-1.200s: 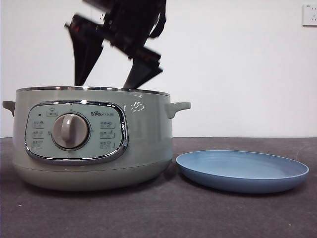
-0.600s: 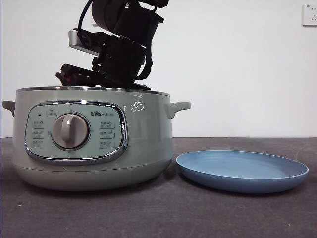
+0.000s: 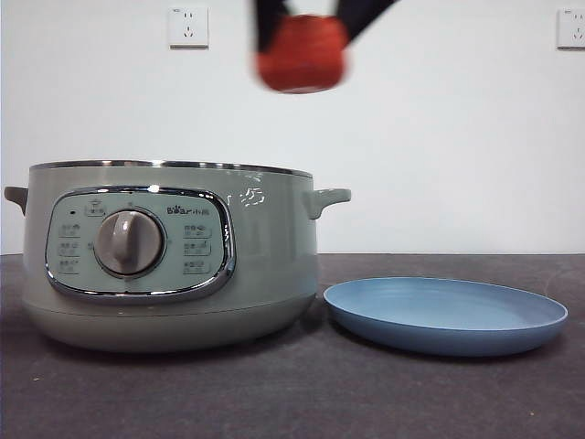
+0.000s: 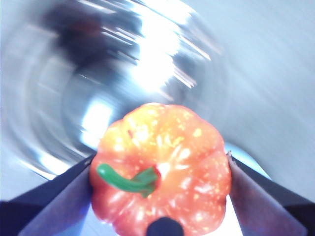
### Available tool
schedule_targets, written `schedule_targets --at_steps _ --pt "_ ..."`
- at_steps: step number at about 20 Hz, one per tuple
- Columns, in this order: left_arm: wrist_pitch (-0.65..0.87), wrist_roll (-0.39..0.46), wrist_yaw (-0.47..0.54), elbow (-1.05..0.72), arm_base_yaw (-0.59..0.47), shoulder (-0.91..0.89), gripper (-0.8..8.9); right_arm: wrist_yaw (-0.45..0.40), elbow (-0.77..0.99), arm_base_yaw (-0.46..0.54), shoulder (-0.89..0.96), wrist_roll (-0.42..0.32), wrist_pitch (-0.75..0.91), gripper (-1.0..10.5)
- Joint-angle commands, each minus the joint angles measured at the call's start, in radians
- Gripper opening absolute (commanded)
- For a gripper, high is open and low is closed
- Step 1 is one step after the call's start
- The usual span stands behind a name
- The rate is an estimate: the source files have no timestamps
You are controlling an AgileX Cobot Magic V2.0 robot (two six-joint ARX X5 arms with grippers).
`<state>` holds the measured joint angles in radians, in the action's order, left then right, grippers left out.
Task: Take the pumpkin out from the steamer,put the pumpkin in the blue plate,close the lid
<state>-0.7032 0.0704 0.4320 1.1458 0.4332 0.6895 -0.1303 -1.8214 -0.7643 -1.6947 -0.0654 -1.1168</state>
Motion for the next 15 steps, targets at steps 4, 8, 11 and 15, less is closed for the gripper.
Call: schedule_targets --at_steps 4,8,11,15 --pt "0.079 0.008 -0.048 0.009 0.0 -0.011 -0.09 -0.224 0.179 0.079 0.114 0.177 -0.061 -0.1" --pt "0.093 0.005 -0.098 0.009 0.0 -0.003 -0.09 -0.264 0.487 0.108 0.255 0.223 0.145 -0.1" --pt "0.093 0.003 -0.102 0.009 0.0 -0.003 -0.09 -0.262 0.695 0.11 0.313 0.225 0.36 -0.1" --pt "0.09 -0.001 -0.15 0.009 0.0 -0.003 -0.09 -0.184 0.837 0.131 0.284 0.222 0.575 -0.1"
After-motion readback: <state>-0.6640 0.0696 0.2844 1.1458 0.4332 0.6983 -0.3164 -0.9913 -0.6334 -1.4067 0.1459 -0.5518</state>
